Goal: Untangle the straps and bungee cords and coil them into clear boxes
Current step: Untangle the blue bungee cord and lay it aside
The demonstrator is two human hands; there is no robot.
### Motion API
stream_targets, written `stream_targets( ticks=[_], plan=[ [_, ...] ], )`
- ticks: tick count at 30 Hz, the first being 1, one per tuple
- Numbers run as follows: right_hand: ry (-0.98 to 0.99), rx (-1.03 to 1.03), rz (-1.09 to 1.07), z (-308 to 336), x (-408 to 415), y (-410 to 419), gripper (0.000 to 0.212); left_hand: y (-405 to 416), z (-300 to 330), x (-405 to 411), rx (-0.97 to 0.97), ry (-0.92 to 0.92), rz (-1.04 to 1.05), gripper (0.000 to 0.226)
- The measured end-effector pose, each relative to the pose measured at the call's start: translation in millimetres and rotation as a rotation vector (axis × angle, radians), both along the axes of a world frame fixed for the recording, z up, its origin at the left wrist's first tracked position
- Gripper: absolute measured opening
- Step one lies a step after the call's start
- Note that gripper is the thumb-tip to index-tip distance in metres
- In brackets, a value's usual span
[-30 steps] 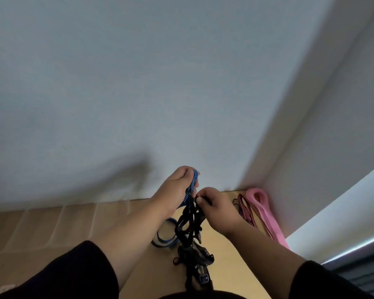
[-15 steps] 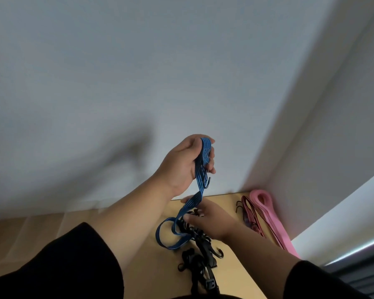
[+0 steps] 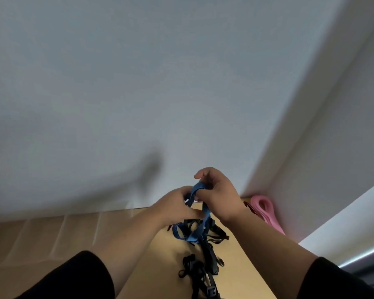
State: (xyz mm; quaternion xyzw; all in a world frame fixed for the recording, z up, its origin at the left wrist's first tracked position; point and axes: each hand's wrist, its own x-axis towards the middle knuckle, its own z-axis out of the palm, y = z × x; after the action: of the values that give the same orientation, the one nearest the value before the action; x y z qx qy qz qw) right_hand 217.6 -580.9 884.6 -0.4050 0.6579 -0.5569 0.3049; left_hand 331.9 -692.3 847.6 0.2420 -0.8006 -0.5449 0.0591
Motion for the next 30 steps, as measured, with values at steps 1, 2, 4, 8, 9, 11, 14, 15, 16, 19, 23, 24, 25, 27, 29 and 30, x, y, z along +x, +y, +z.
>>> stream_targets(
  ticks=[1,2,4,8,9,11,14,15,16,19,23,24,25,27,29,30],
  plan=[
    [0.021,-0.016,0.011,1.7,2.4,-1.0,0.039,4.1,-1.1,-0.6,0.090,0.037,-0.010,0.030],
    [0.037,-0.031,0.013,2.8,4.6,-2.4,0.041,8.1,-0.5,-0.8,0.152,0.068,-0.021,0.021],
    [0.051,-0.054,0.005,4.7,6.2,-4.5,0.044,12.4,2.0,-1.3,0.177,0.103,-0.026,0.009],
    [-0.043,-0.134,-0.035,-0.2,-2.5,-0.3,0.047,6.7,14.8,-2.6,0.236,0.215,0.105,0.012],
    [-0.084,-0.130,-0.045,-4.7,-6.0,3.4,0.050,3.5,22.8,-2.3,0.248,0.257,0.152,0.013],
    [-0.123,-0.026,0.012,-19.7,-9.2,10.8,0.056,-3.3,41.9,-4.1,0.270,0.369,0.195,0.014],
    [0.017,0.273,0.139,-47.5,-1.6,17.1,0.037,-6.4,82.9,-8.4,0.266,0.560,0.140,0.003],
    [0.082,0.334,0.132,-54.9,1.0,16.7,0.024,-6.2,96.8,-9.4,0.248,0.619,0.121,0.007],
    [0.125,0.371,0.100,-60.3,2.8,16.0,0.012,-5.5,110.4,-9.9,0.224,0.671,0.107,0.015],
    [0.117,0.413,-0.036,-64.5,0.1,16.9,0.021,-6.6,135.9,-10.4,0.156,0.780,0.123,0.007],
    [0.095,0.380,-0.119,-51.6,-11.2,18.2,0.047,-16.8,120.4,-6.1,-0.045,0.616,0.245,0.022],
    [0.075,0.350,-0.120,-45.2,-13.5,16.4,0.050,-19.2,107.8,-3.9,-0.102,0.515,0.254,0.027],
    [0.049,0.306,-0.132,-38.5,-15.7,13.8,0.050,-21.0,92.6,-1.6,-0.127,0.419,0.249,0.029],
    [-0.078,0.165,-0.166,-23.2,-17.6,7.4,0.040,-21.6,58.0,3.4,-0.108,0.261,0.229,0.020],
    [-0.228,0.024,-0.172,-5.9,-15.7,-0.1,0.022,-16.4,26.0,7.3,-0.094,0.130,0.197,0.010],
    [-0.290,-0.022,-0.164,2.5,-14.0,-3.4,0.013,-10.9,14.0,8.5,-0.085,0.084,0.166,0.008]
  ],
)
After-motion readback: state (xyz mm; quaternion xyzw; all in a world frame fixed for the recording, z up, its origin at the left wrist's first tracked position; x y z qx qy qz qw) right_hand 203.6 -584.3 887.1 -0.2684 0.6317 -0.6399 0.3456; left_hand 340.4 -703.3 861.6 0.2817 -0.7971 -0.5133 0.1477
